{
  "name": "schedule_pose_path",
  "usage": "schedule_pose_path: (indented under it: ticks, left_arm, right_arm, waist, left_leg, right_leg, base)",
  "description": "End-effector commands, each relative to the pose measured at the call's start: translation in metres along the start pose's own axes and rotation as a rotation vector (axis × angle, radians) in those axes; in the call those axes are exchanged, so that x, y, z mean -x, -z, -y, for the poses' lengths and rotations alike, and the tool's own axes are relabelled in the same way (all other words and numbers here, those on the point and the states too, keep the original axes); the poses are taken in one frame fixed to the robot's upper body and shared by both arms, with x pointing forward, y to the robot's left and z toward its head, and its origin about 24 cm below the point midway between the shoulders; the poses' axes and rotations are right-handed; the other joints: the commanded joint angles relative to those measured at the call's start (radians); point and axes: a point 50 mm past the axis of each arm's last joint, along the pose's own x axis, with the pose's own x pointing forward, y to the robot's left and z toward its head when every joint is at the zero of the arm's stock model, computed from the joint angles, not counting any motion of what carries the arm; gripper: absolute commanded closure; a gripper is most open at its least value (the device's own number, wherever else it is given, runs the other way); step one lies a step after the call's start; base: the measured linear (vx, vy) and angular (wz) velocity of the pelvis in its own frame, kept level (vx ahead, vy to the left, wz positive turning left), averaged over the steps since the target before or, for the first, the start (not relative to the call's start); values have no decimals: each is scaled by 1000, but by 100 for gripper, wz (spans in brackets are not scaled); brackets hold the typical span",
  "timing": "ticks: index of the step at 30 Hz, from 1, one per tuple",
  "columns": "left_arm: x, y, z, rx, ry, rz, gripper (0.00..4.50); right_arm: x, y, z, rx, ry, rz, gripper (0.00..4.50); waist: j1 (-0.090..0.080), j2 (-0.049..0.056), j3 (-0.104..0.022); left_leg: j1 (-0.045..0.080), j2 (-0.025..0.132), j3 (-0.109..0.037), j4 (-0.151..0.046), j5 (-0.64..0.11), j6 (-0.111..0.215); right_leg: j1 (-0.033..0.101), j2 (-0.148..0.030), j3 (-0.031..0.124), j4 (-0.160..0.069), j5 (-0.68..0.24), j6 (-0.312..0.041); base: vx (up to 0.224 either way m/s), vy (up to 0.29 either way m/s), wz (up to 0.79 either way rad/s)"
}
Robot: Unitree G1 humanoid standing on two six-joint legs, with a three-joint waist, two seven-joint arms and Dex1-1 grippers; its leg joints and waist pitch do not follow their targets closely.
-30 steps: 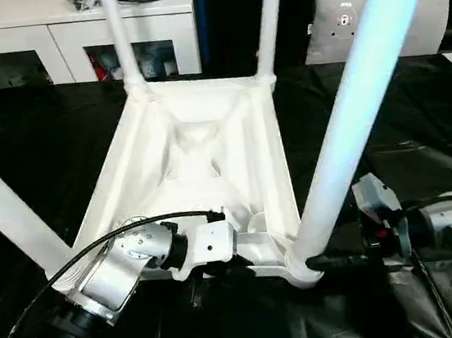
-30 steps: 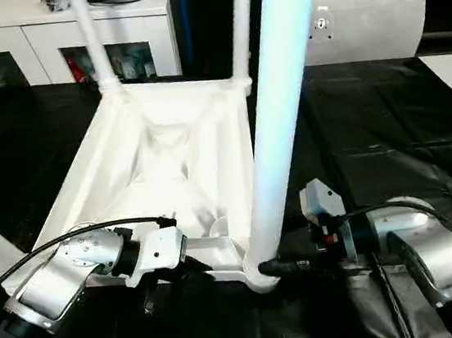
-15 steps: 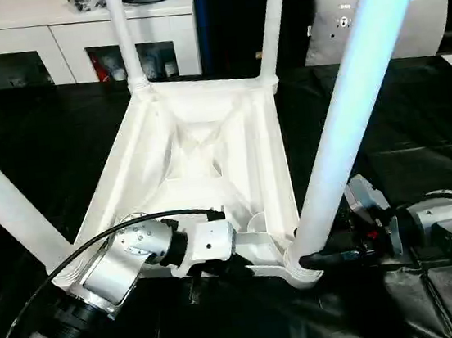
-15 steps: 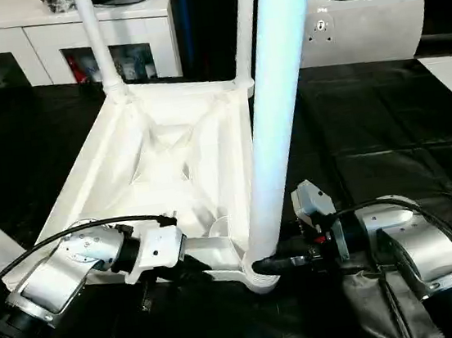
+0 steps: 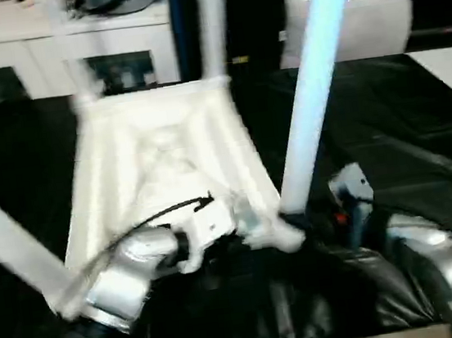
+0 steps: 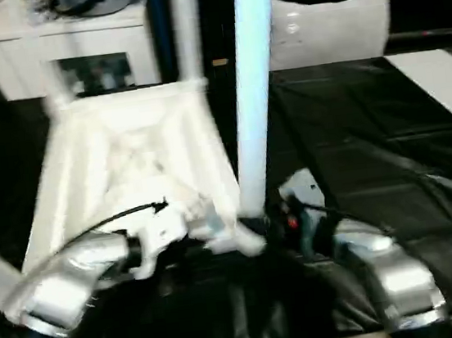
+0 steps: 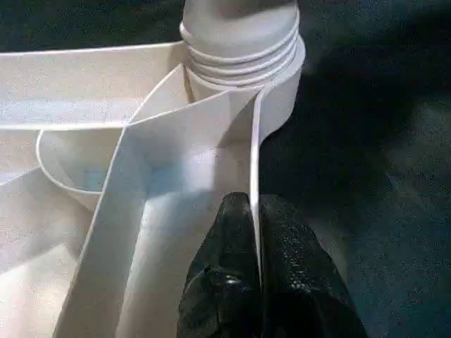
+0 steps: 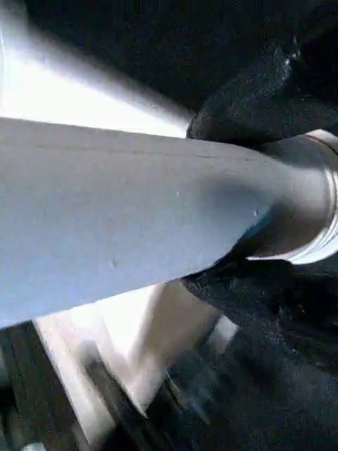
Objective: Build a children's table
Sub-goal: Rotate leg to tighten
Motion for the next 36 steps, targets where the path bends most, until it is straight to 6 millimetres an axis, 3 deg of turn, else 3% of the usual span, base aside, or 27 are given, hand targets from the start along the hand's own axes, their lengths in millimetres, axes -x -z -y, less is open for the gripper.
schedule_pose_path:
  ticks: [1,3,5,6,7,8,11,14,17,21,23,27,31,33,36]
  left_arm:
    - [-20,-18,22,9,56,81,450]
    - [-32,-25,23,58,-33,97,450]
    - [-40,-31,22,79,-102,109,450]
    - [-43,-34,21,81,-122,113,450]
    - [-43,-34,22,81,-124,113,450]
    - [-44,-37,22,73,-127,116,450]
    - [-42,-37,21,52,-118,106,450]
    - [-37,-33,19,23,-104,84,450]
    - [-33,-30,16,0,-78,71,450]
    - [-26,-24,14,-34,-40,53,450]
    - [-16,-16,11,-86,38,33,450]
    - [-5,-9,11,-131,152,17,450]
    - [9,2,12,-209,284,-38,450]
    - [10,2,12,-217,299,-40,450]
    - [16,4,11,-236,359,-46,450]
  right_arm:
    - [-18,4,-24,-23,-54,-27,253]
    - [-25,7,-25,-68,111,-24,253]
    - [-30,7,-29,-89,155,1,253]
    - [-33,5,-33,-89,158,22,198]
    - [-33,4,-34,-89,159,23,198]
    - [-34,2,-37,-86,160,49,184]
    - [-31,-3,-37,-65,148,86,148]
    - [-21,-4,-30,-4,109,84,129]
    - [-8,-6,-20,49,42,85,99]
    - [6,-10,-6,97,-13,72,54]
    - [26,-17,9,171,-128,33,37]
    - [40,-23,19,213,-241,-29,9]
    - [49,-26,26,240,-400,-98,9]
    - [50,-26,26,231,-422,-100,9]
    - [51,-26,27,208,-507,-120,42]
  waist:
    - [8,-12,-31]
    - [5,-10,-32]
    - [8,-4,-33]
    - [8,-6,-34]
    - [8,-5,-37]
    - [10,-1,-41]
    - [11,2,-44]
    - [9,4,-40]
    - [13,3,-40]
    - [19,-1,-43]
    - [21,-3,-47]
    - [26,-5,-46]
    - [37,-13,-48]
    - [40,-11,-48]
    - [48,-15,-51]
  left_leg:
    - [-27,36,-13,-86,-167,17]
    - [-23,38,-10,-86,-148,20]
    - [-28,37,-12,-87,-130,24]
    - [-26,38,-10,-86,-124,28]
    - [-25,39,-10,-85,-110,32]
    - [-31,38,-10,-84,-62,46]
    - [-32,38,-10,-81,-37,61]
    - [-31,41,-9,-85,-88,66]
    - [-32,42,-9,-84,-92,75]
    - [-32,42,-9,-81,-67,93]
    - [-30,45,-9,-78,-62,108]
    - [-29,48,-7,-77,-52,135]
    - [-26,51,-5,-75,-36,143]
    - [-24,52,-5,-74,-26,147]
    - [-22,51,-5,-72,-16,150]
  right_leg:
    - [37,-74,48,-113,-452,-108]
    - [30,-70,52,-111,-401,-113]
    - [38,-70,51,-107,-346,-121]
    - [36,-69,52,-108,-320,-125]
    - [37,-69,52,-105,-285,-131]
    - [44,-69,50,-95,-175,-156]
    - [49,-71,49,-91,-109,-174]
    - [49,-73,48,-98,-152,-180]
    - [50,-75,50,-98,-169,-175]
    - [53,-76,48,-96,-146,-181]
    - [54,-76,47,-91,-119,-192]
    - [51,-78,46,-87,-95,-219]
    - [50,-80,46,-83,-89,-236]
    - [48,-81,45,-81,-78,-248]
    - [49,-82,44,-75,-58,-265]
  base:
    - [0,0,0]
    - [0,0,0]
    - [0,0,0]
    - [0,0,0]
    - [0,0,0]
    - [0,0,0]
    - [0,0,0]
    - [0,0,0]
    - [0,0,0]
    - [0,0,0]
    - [0,0,0]
    - [0,0,0]
    - [0,0,0]
    - [0,0,0]
    - [0,0,0]
